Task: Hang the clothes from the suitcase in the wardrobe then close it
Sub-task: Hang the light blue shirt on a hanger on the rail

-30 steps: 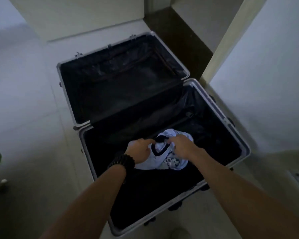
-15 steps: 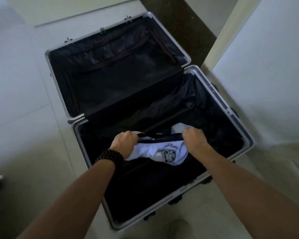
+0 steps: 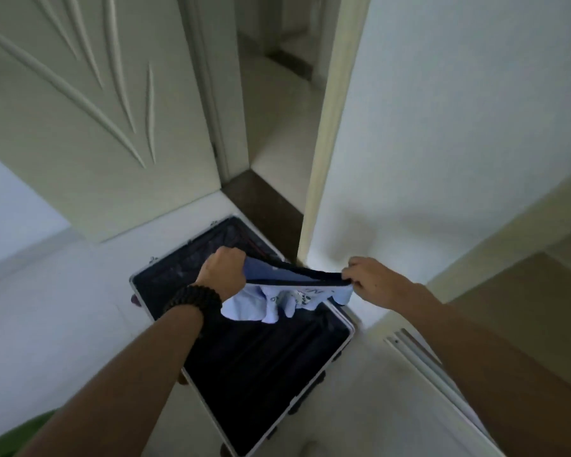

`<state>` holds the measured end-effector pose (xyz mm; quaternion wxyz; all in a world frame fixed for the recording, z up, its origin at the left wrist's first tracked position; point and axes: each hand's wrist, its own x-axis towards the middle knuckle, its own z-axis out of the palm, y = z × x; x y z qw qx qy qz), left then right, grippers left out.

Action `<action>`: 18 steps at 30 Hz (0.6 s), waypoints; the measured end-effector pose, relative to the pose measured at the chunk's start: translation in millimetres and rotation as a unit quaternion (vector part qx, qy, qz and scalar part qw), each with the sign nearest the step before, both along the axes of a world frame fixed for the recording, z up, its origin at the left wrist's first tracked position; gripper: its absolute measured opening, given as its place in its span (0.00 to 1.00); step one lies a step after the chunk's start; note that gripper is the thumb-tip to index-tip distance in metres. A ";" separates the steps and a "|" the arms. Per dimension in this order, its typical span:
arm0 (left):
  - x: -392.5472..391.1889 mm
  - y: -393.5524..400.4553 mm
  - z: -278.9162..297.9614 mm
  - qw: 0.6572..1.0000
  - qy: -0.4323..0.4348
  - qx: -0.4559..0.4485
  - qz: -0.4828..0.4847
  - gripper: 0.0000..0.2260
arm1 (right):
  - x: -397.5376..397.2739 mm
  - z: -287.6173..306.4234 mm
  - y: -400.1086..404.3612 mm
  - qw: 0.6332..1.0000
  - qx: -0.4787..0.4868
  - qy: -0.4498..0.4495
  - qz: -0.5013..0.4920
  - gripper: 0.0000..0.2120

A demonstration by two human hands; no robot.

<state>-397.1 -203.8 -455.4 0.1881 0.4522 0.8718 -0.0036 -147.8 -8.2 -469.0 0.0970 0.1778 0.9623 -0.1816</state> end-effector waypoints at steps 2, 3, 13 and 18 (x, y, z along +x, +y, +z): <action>11.6 8.1 84.8 0.998 -0.009 0.064 -0.026 0.11 | 19.5 83.1 -3.4 0.999 0.030 0.009 -0.021 0.07; 17.8 12.8 117.3 0.993 -0.016 0.107 -0.042 0.13 | 28.1 116.4 -6.6 0.999 0.034 0.015 -0.037 0.08; 129.5 47.6 383.7 0.908 -0.133 0.356 -0.177 0.29 | 124.6 363.9 -40.1 0.939 0.127 0.100 -0.303 0.28; 209.0 73.3 466.2 0.864 -0.154 0.396 -0.270 0.20 | 215.0 450.8 -62.9 0.908 0.105 0.137 -0.382 0.08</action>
